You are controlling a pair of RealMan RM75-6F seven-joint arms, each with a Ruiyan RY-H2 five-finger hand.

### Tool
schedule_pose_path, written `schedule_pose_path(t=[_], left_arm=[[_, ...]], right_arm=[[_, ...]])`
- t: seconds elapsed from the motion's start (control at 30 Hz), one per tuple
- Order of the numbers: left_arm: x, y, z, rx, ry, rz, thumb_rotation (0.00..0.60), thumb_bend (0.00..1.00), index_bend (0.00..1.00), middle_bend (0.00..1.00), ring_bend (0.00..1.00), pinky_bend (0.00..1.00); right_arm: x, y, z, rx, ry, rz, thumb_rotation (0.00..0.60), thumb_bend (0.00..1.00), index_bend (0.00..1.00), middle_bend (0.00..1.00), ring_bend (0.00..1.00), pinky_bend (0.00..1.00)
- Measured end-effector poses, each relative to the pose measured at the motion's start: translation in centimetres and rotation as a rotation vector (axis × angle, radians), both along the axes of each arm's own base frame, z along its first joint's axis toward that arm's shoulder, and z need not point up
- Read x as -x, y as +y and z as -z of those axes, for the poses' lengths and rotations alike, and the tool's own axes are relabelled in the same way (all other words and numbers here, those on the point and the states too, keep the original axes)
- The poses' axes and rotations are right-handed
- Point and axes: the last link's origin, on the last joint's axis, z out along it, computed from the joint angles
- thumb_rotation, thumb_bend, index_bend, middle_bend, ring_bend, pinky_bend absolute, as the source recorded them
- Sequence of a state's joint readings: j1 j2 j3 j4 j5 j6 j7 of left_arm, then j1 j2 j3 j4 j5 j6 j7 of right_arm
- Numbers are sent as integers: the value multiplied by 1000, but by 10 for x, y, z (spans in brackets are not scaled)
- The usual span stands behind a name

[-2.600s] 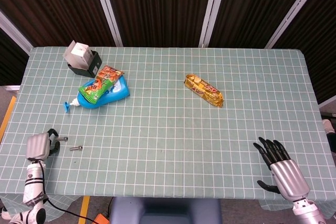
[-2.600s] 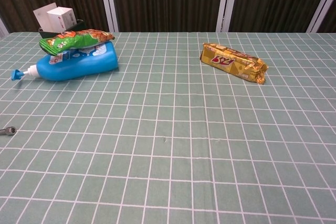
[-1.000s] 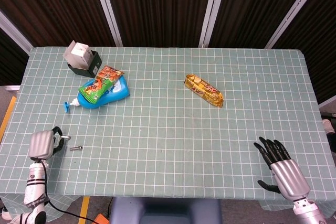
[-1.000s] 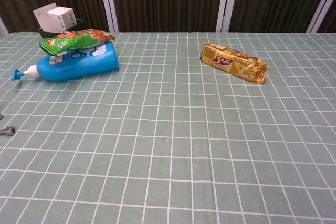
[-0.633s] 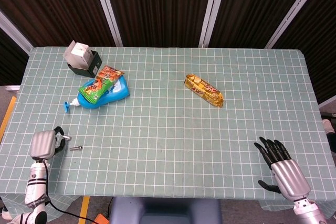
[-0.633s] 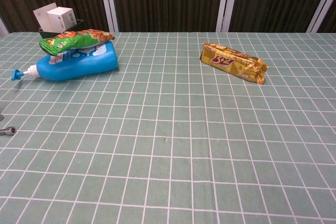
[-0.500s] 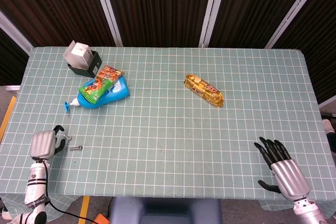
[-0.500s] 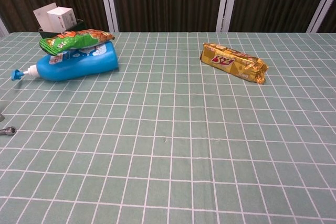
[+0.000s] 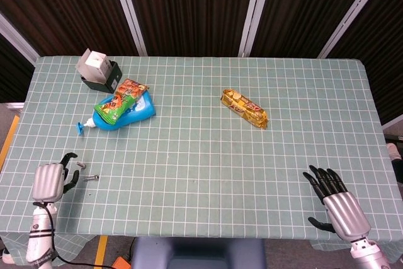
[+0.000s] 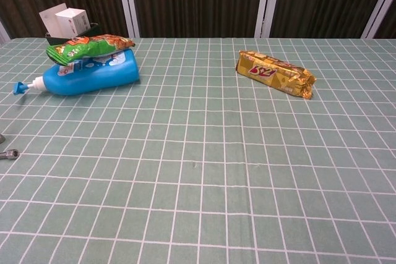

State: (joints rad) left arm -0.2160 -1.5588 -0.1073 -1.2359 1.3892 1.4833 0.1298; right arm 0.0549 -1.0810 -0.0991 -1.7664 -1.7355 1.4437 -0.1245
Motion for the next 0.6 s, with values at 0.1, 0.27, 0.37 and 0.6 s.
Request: schedule_pose_path(t=[0.1, 0.27, 0.37, 0.6], left_arm=[[0, -27, 6, 18, -40, -6, 600, 388, 395, 1000, 1000, 1000], [10, -36, 19, 68, -49, -68, 600, 389, 404, 1000, 1000, 1000], [16, -33, 26, 82, -32, -94, 600, 388, 404, 1000, 1000, 1000], [23, -24, 37, 93, -5, -118, 600, 389, 404, 1000, 1000, 1000]], right_arm=[[0, 0, -1, 0, -7, -2, 600, 200, 0, 0, 0, 0], [0, 1, -3, -7, -13, -7, 600, 201, 0, 0, 0, 0], [-1, 3, -5, -5, -18, -10, 600, 201, 0, 0, 0, 0], [-1, 4, -6, -8, -20, -11, 600, 201, 0, 0, 0, 0]])
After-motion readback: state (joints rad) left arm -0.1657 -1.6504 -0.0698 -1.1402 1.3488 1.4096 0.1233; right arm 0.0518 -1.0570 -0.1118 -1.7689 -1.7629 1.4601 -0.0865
